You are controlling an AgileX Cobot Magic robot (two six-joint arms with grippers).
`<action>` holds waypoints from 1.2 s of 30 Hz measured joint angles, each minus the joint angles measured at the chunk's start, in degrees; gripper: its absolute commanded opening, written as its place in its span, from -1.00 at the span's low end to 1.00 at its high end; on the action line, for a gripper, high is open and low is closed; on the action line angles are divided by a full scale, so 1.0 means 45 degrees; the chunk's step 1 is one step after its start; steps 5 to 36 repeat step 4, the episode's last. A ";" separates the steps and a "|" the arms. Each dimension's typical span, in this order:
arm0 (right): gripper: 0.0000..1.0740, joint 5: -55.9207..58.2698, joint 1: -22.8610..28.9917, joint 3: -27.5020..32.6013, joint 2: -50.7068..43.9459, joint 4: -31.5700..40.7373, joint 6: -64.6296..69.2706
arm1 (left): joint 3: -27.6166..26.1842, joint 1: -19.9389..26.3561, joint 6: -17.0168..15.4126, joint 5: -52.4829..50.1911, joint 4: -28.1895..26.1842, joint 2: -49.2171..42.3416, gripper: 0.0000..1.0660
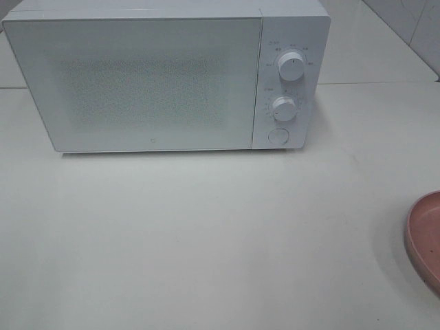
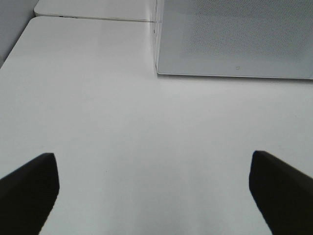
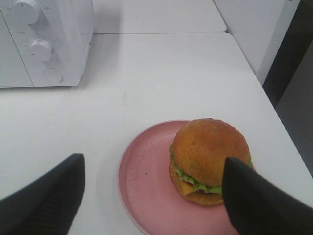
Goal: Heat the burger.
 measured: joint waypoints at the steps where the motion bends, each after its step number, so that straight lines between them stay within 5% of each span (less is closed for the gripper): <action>1: 0.36 0.0000 0.0000 0.0000 0.0000 0.0000 0.0000 | 0.0000 0.0000 0.0000 0.0000 0.0000 0.0000 0.83; 36: 0.36 0.0000 0.0000 0.0000 0.0000 0.0000 0.0000 | 0.0000 0.0000 0.0000 0.0000 0.0000 0.0000 0.83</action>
